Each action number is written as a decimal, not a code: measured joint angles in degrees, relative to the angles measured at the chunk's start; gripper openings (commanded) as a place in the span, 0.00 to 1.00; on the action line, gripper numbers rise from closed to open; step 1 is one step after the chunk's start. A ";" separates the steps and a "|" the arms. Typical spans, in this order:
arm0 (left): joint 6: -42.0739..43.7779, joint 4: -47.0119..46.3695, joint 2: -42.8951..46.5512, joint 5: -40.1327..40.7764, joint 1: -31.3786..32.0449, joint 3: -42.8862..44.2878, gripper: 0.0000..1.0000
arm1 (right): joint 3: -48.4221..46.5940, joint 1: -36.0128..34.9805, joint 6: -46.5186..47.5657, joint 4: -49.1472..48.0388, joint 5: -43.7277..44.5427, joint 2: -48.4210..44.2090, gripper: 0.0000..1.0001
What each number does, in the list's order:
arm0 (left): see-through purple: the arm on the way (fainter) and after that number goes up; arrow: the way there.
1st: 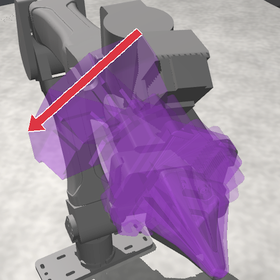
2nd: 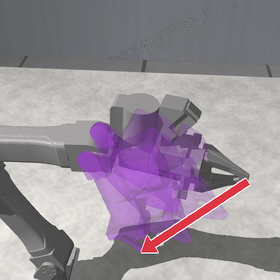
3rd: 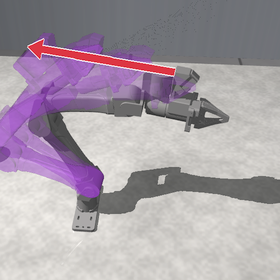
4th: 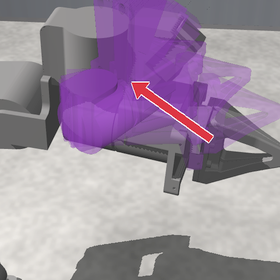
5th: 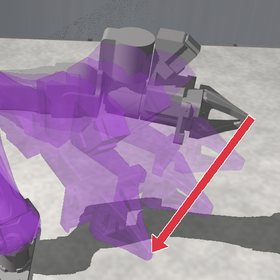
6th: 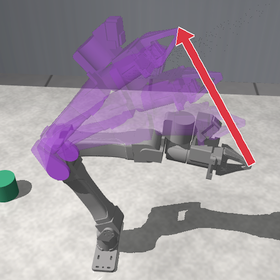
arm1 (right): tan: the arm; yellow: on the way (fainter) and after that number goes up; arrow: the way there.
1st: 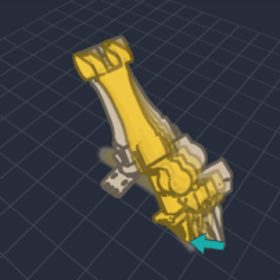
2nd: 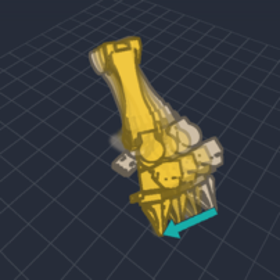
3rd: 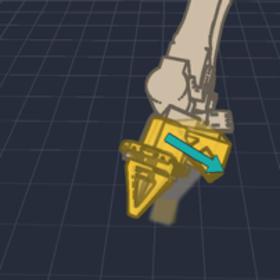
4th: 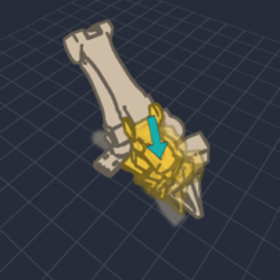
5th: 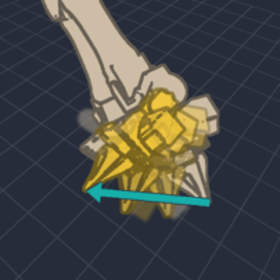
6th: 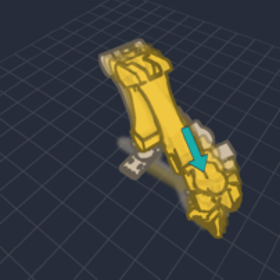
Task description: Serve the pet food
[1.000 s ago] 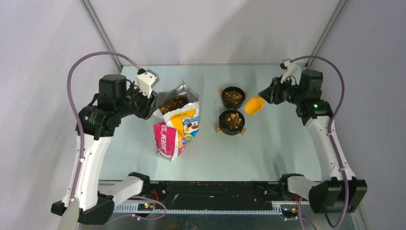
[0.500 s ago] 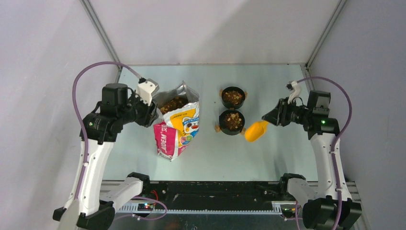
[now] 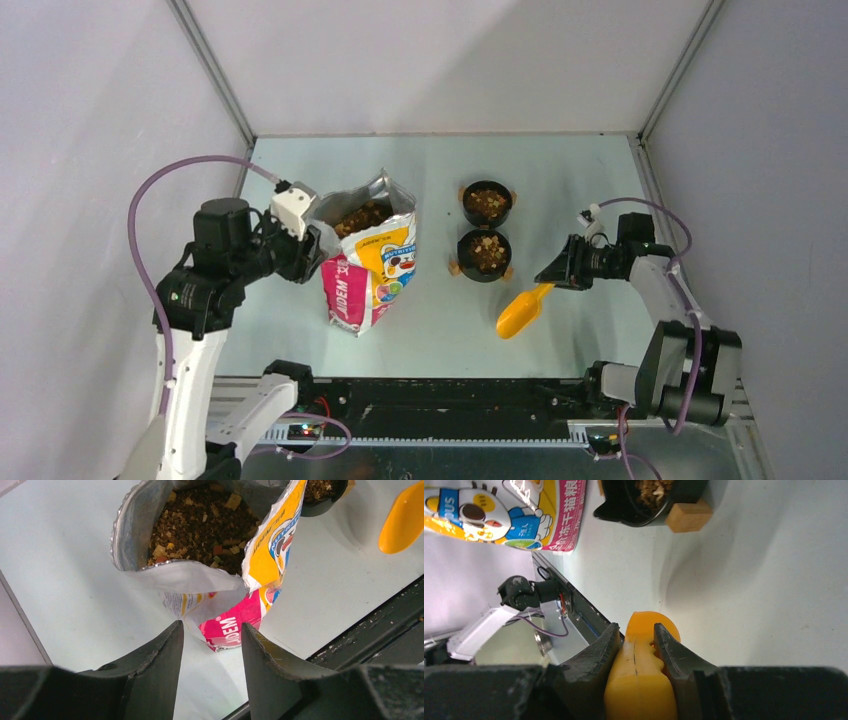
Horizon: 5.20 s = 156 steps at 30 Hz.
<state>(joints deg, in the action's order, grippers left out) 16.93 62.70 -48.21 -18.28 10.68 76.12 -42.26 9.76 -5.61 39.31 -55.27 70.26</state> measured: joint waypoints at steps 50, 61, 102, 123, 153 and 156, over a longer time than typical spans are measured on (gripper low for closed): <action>5.03 -2.23 -14.27 2.49 -2.12 15.87 0.65 | -9.22 10.16 -0.04 4.07 18.80 -1.73 0.79; 3.67 -5.16 -33.64 4.94 6.34 21.77 0.62 | -10.08 6.71 1.11 4.94 16.57 -9.70 0.79; -1.57 -10.12 -48.00 2.08 11.17 40.30 0.82 | -21.68 -3.41 3.80 5.99 13.51 1.03 0.76; -0.50 0.15 -9.07 15.06 11.28 -0.04 0.88 | -41.83 -10.86 15.39 10.86 16.06 11.10 0.76; -3.21 -6.95 -10.71 7.58 9.86 -4.57 0.00 | -78.55 -38.05 8.50 2.93 21.90 36.89 0.81; -3.21 -6.84 -10.60 6.67 9.64 -4.57 0.00 | -80.98 -41.44 5.90 0.68 25.33 40.15 0.83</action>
<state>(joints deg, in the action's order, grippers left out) 13.72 55.86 -58.81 -11.62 20.32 71.55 -123.24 -31.68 0.30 39.99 -29.93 110.41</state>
